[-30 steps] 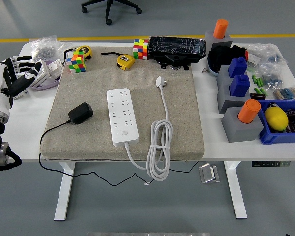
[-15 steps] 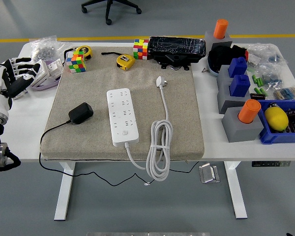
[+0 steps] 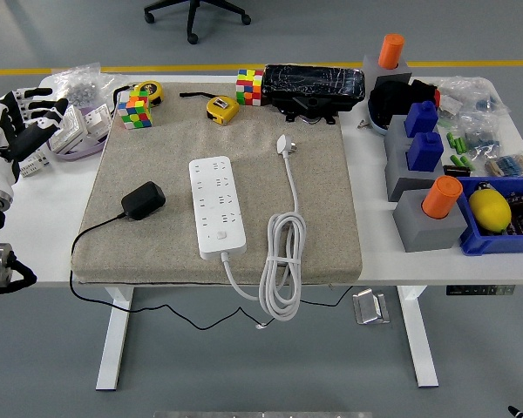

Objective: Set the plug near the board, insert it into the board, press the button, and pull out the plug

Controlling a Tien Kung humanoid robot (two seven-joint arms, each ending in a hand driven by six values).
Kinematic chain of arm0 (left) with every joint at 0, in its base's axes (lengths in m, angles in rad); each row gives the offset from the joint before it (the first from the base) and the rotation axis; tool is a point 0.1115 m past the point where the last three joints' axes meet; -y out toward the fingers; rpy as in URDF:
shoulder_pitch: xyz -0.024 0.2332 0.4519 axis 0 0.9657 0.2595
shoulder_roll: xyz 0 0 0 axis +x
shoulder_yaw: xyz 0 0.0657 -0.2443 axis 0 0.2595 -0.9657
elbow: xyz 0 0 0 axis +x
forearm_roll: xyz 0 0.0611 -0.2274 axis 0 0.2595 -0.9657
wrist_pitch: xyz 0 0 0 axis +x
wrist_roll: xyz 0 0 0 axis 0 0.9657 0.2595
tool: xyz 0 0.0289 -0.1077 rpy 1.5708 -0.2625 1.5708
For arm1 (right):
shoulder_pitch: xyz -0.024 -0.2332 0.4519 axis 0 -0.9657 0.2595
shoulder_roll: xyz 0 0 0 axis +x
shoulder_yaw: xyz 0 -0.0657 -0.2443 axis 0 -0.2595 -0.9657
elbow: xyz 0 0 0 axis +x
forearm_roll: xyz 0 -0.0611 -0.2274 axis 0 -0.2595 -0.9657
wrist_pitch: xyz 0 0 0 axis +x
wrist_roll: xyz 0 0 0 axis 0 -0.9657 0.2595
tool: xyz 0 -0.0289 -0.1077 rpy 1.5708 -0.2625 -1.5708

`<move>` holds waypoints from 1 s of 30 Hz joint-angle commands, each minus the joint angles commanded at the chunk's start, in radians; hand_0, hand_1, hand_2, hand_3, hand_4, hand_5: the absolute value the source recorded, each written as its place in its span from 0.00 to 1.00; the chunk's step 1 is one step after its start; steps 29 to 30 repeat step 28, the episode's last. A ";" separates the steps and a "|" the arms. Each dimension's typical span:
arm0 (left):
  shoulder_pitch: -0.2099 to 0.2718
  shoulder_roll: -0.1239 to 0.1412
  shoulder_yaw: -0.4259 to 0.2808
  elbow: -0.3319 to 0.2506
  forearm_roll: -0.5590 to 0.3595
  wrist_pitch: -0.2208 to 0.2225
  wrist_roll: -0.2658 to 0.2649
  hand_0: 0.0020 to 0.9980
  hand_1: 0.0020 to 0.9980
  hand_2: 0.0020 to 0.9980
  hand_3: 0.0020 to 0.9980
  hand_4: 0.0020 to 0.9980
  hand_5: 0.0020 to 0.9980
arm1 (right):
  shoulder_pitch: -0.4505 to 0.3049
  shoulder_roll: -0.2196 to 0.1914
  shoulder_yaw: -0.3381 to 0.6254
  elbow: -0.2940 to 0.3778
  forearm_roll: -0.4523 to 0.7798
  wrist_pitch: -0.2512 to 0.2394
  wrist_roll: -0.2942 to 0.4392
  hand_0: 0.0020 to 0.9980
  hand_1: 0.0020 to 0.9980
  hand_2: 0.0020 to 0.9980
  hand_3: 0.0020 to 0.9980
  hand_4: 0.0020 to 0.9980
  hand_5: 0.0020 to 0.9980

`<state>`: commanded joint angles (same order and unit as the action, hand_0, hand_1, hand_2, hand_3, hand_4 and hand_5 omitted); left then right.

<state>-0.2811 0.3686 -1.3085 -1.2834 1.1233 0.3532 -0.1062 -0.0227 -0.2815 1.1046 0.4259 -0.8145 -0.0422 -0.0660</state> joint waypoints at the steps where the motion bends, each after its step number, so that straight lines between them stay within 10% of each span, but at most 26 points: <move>1: -0.003 0.001 0.000 -0.002 0.001 0.001 0.001 0.43 0.59 0.58 0.63 0.82 0.37 | 0.000 0.003 0.007 0.000 -0.002 0.000 0.000 0.59 0.67 0.64 0.57 0.98 0.59; 30: -0.031 0.003 0.002 -0.021 -0.004 -0.005 0.014 0.44 0.59 0.58 0.63 0.82 0.38 | 0.000 0.033 0.076 -0.005 -0.030 0.002 -0.003 0.59 0.67 0.64 0.57 0.98 0.59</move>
